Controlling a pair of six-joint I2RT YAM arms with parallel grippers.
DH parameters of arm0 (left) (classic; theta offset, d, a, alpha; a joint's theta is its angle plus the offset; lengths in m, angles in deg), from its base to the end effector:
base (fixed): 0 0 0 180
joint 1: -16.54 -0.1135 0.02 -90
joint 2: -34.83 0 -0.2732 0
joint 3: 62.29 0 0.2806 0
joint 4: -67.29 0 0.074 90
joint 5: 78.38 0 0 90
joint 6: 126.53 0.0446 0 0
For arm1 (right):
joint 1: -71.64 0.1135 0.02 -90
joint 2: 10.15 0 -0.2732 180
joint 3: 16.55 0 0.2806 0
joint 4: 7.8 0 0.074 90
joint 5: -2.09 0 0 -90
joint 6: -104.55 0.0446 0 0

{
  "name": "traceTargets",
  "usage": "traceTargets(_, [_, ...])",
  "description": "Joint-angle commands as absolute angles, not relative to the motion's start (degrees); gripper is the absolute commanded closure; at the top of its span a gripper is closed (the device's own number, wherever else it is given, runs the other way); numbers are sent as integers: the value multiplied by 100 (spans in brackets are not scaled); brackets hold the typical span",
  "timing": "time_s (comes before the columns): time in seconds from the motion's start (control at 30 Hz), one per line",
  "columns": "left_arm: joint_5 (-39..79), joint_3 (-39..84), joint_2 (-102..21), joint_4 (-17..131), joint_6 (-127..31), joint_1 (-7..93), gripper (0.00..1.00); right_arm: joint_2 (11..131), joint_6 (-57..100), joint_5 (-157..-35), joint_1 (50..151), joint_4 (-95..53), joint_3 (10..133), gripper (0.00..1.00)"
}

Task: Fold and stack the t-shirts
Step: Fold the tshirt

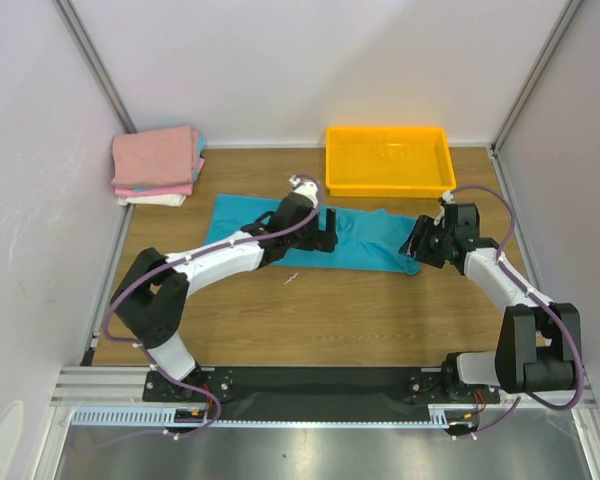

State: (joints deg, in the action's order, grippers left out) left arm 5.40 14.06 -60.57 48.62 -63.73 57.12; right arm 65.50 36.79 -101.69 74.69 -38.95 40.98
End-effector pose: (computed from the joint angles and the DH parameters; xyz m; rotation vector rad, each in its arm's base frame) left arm 0.3104 -0.2595 0.2215 0.2049 2.2674 -0.5201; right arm 0.2945 0.0263 0.2020 0.3007 2.4393 0.4890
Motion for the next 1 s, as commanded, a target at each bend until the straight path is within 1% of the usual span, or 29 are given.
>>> traceTargets(0.0, [740,1641,-6343,5249,-5658,6013,6,6420,3424,-10487,7463,-3395,3886,44])
traceTargets(0.07, [801,1790,-6492,5205,-5622,6083,7,6560,3442,-10513,7471,-3280,3877,46])
traceTargets(0.1, [889,1808,-6606,5231,-5578,6101,10,6622,3442,-10566,7463,-3193,3886,48])
traceTargets(0.13, [977,1826,-6668,5353,-5560,6119,11,6666,3459,-10575,7463,-3113,3877,49])
traceTargets(0.17, [1065,1843,-6712,5380,-5551,6162,12,6710,3494,-10575,7463,-3052,3877,49])
traceTargets(0.3, [1337,1922,-6967,5660,-5612,6215,14,7096,3538,-10636,7463,-2867,4008,57])
traceTargets(0.4, [1565,2019,-7117,5706,-5744,6242,15,7263,3582,-10689,7463,-2866,4132,60])
traceTargets(0.57, [1663,2046,-7284,5714,-5789,6338,16,7378,3582,-10689,7463,-2919,4167,62])
traceTargets(0.67, [1654,2002,-7389,5636,-5789,6347,16,7431,3591,-10698,7471,-2884,4158,68])
traceTargets(0.7, [1637,1984,-7407,5609,-5789,6347,16,7457,3600,-10689,7472,-2867,4167,72])
traceTargets(0.77, [1646,1923,-7477,5600,-5797,6347,17,7501,3617,-10646,7471,-2875,4167,77])
traceTargets(0.8, [1628,1905,-7477,5574,-5797,6339,17,7501,3617,-10610,7472,-2875,4176,82])
traceTargets(0.93, [1575,1791,-7495,5547,-5806,6347,18,7501,3565,-10417,7463,-2972,4307,94])
traceTargets(0.97, [1558,1773,-7486,5539,-5806,6339,18,7501,3530,-10373,7471,-2972,4334,99])
